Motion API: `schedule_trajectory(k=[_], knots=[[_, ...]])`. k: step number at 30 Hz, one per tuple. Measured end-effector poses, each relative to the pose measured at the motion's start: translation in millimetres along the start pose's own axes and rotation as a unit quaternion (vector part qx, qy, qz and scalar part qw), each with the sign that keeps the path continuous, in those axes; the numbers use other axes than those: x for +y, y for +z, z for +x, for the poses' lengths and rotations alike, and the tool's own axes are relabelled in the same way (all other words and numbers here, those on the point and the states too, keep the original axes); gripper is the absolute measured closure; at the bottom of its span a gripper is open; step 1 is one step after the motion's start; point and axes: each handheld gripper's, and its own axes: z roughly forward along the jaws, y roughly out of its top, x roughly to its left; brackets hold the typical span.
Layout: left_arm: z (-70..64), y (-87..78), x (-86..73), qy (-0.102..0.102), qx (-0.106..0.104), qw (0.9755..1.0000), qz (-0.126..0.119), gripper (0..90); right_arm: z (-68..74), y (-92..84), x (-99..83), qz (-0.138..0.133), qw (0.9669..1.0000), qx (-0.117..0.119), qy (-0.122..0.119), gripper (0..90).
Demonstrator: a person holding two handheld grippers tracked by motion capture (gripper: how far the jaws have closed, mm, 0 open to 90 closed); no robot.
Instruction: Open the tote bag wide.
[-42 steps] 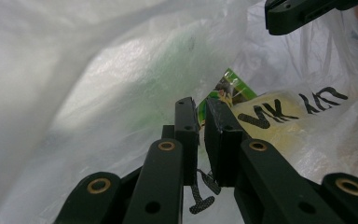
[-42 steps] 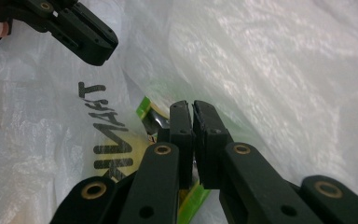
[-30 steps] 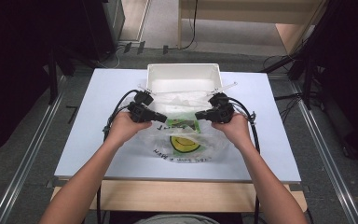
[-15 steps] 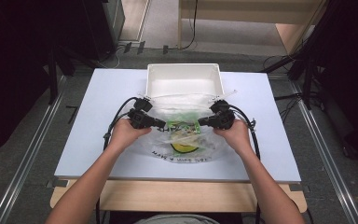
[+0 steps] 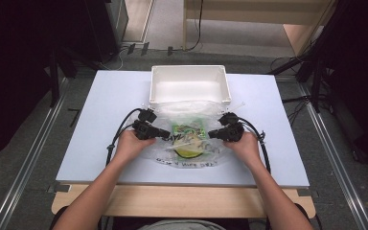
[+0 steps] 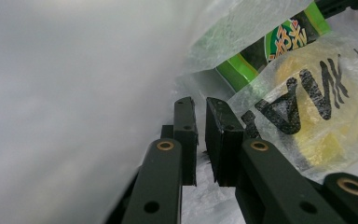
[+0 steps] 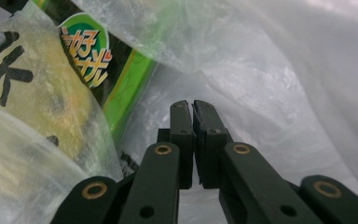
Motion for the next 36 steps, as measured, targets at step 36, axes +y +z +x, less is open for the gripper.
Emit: schedule_trajectory(k=[36], knots=[[45.4, -54.7, -41.6, -0.103, 0.078, 0.9910, -0.034, 90.0, -37.8, -60.6, -60.0, -0.005, 0.9919, -0.104, 0.072, 90.0]])
